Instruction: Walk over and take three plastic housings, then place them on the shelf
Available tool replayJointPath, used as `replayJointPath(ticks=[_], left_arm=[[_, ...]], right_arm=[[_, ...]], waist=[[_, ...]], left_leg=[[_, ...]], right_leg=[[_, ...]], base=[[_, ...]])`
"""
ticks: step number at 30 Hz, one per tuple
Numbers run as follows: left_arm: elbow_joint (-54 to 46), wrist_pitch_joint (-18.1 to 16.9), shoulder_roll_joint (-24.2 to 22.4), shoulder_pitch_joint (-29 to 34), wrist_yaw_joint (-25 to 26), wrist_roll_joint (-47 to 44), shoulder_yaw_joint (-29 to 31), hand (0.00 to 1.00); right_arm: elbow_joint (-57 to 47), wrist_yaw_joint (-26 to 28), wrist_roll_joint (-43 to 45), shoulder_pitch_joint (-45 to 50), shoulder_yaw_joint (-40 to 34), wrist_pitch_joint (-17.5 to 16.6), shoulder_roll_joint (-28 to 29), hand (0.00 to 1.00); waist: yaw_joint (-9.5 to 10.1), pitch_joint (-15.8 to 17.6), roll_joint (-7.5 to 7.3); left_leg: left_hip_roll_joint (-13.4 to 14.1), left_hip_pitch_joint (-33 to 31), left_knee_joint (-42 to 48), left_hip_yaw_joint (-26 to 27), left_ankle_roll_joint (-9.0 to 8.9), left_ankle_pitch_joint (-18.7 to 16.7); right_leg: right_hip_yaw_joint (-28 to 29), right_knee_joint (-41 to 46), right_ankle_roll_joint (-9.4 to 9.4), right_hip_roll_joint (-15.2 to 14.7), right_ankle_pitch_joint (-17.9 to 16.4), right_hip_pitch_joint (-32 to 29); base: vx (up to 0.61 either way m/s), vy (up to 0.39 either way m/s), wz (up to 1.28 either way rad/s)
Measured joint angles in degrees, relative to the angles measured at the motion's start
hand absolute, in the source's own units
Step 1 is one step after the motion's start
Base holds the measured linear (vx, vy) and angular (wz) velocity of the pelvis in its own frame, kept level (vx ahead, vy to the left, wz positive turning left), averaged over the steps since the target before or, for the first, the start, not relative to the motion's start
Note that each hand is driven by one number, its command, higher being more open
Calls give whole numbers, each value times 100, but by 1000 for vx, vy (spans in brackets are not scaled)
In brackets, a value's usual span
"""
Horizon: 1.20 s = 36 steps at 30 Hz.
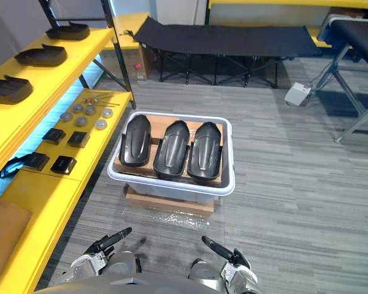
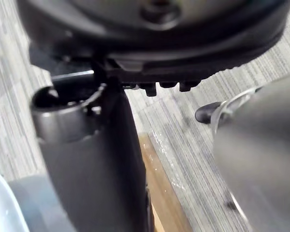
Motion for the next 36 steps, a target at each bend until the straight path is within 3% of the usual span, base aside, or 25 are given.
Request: replayJointPath(ticks=[1,2,4,6,10,12,16,19,25,28,30,32,36], left_arm=[[58,-29,-19,-10,-12,9,11,100],[74,-30,16,-12,1,-4,36,100],[87,-2,161,-2,90,-31,94,100],[126,7,214,4,95,-9,93,100],[139,10,164,78,145,2,27,100],[140,-2,179,119,141,13,-94,100],[142,2,292,150,192,9,-328,100],[134,45,427,192,226,-10,-435,100],[177,67,705,360,212,-14,-556,100],[206,-127,829,577,204,-3,-567,100],[229,-164,857,755,207,25,-571,100],[267,-125,868,925,184,235,-583,100],[242,-296,861,1004,196,236,-689,100]], right_arm=[[-96,-5,-8,111,0,-14,-3,100],[-115,-23,-4,166,1,-19,24,100],[-124,-1,12,295,4,-28,249,100],[-114,131,-14,459,-9,-126,345,100],[-108,500,-440,660,28,-588,351,100],[-149,641,-519,696,420,-930,274,100],[-1217,773,-874,1068,1607,-1048,48,100],[-2402,988,-899,1440,2508,-809,-91,100],[-4782,1634,-259,2359,3161,-105,-502,100],[-6193,1843,276,2562,3068,94,-816,100],[-6828,1636,582,2420,2762,104,-849,100],[-7023,1365,574,2127,2371,168,-875,100],[-6416,878,785,1309,1764,730,-1428,100]], waist=[[-3,8,-45],[-6,-24,-119],[-49,-146,-409],[-58,-215,-547],[-66,-251,-519],[-73,-290,-517],[-96,-341,-549],[-168,-375,-684],[-277,-467,-877],[-414,-482,-893],[-423,-504,-889],[-460,-547,-895],[-374,-595,-866]], left_leg=[[-57,111,-129,168,-7,419],[-134,162,-147,277,29,448],[-385,186,-353,424,63,449],[-569,267,-586,440,137,500],[-790,587,-991,419,259,607],[-845,705,-1256,375,279,742],[-858,803,-1791,271,276,1082],[-841,856,-1974,189,257,1226],[-842,857,-1975,289,240,1185],[-841,895,-1973,420,215,1138],[-836,892,-1972,469,211,1126],[-836,900,-1970,478,212,1122],[-834,990,-1970,475,247,1135]], right_leg=[[113,37,136,-87,-39,-30],[186,24,197,-167,-17,-39],[236,-192,365,-376,94,-49],[204,-307,447,-484,142,-18],[59,-379,503,-633,156,197],[50,-379,532,-643,127,182],[-38,-345,508,-588,97,65],[-79,-270,470,-525,75,37],[101,-261,434,-523,67,-57],[246,-264,439,-513,110,-102],[340,-268,449,-495,144,-154],[356,-269,458,-490,156,-153],[359,-267,452,-480,153,-43]], base=[[122,138,-42],[199,221,-41],[194,203,-22],[109,96,4],[74,60,12],[-10,12,6],[-72,-38,12],[-57,-24,12],[-38,17,-11],[-20,26,-21],[-13,21,-21],[2,6,-5],[20,6,0]])
